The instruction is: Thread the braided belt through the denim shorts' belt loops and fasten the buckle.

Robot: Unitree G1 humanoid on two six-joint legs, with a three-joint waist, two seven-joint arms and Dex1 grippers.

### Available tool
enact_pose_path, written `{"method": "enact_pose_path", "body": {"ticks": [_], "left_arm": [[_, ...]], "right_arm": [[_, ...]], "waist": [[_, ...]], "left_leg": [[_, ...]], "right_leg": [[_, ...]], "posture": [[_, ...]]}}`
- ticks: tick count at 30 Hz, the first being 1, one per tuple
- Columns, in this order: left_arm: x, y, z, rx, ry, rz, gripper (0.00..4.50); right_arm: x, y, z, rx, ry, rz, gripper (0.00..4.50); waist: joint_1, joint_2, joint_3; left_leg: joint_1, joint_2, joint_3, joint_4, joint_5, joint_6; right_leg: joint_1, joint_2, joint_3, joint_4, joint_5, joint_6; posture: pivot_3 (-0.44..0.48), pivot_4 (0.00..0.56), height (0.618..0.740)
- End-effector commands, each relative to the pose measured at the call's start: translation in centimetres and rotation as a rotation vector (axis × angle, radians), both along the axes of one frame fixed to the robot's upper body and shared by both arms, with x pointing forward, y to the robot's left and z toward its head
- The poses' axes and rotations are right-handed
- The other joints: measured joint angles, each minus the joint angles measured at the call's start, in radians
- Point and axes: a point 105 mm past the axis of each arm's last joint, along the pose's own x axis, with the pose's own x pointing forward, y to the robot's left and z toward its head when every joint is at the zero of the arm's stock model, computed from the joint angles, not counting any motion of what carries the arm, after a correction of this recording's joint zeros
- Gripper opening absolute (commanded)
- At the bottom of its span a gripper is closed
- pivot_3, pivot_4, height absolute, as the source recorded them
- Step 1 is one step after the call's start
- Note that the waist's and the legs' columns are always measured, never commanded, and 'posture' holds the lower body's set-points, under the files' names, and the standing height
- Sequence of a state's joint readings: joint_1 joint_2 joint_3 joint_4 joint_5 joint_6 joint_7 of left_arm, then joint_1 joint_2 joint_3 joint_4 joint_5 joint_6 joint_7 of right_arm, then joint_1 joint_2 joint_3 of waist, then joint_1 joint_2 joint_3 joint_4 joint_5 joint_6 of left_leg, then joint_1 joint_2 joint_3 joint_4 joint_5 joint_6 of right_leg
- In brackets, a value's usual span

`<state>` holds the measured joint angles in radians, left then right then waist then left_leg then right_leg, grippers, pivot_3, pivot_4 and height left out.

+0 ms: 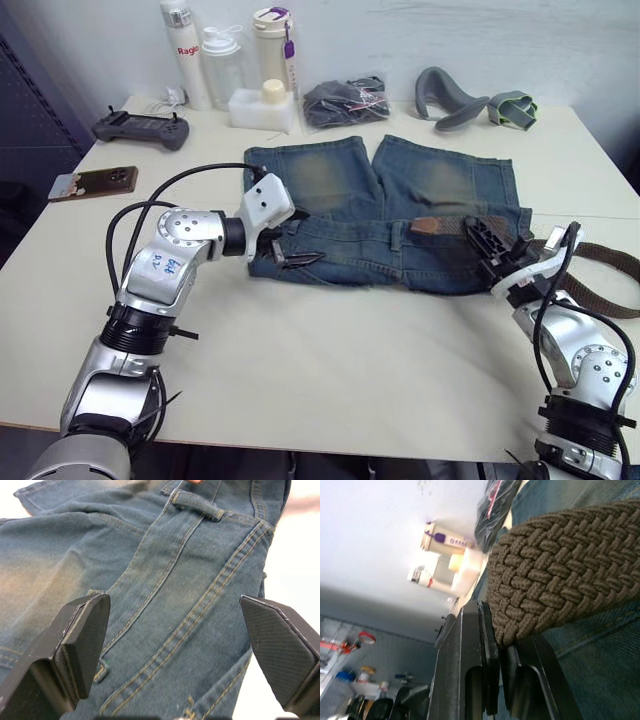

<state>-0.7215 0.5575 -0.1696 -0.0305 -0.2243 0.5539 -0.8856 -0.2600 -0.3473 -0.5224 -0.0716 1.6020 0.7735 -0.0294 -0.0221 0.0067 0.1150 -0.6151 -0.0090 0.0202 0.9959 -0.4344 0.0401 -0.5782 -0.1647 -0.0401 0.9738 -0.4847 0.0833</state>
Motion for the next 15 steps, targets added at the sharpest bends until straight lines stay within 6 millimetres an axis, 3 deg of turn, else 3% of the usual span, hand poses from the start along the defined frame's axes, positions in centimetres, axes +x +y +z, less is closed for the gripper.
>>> {"method": "enact_pose_path", "body": {"ticks": [1,8,15], "left_arm": [[-0.2,-0.3,1.1,-0.002,-0.049,-0.019,4.50],[-0.1,-0.2,1.2,-0.001,-0.054,-0.016,4.50],[0.1,-0.1,1.2,0.000,-0.055,-0.010,4.50]], "right_arm": [[0.1,0.4,0.3,-0.020,-0.024,0.016,0.02],[0.0,4.7,0.4,-0.018,-0.047,0.130,0.02],[0.1,6.8,-0.1,-0.030,-0.044,0.175,0.02]], "waist": [[0.000,0.000,0.000],[-0.001,0.000,0.000],[-0.003,0.000,0.000]], "left_leg": [[0.000,0.000,0.000,0.000,0.000,0.000],[0.000,0.000,-0.001,0.000,0.001,-0.002],[0.000,0.000,-0.001,0.000,0.001,-0.002]], "right_leg": [[0.000,0.000,0.000,0.000,0.000,0.000],[0.000,0.000,0.000,0.000,0.000,0.000],[0.000,0.000,0.000,0.000,0.000,0.000]], "posture": [[0.000,0.150,0.631],[0.000,0.150,0.631],[0.000,0.150,0.631]]}}
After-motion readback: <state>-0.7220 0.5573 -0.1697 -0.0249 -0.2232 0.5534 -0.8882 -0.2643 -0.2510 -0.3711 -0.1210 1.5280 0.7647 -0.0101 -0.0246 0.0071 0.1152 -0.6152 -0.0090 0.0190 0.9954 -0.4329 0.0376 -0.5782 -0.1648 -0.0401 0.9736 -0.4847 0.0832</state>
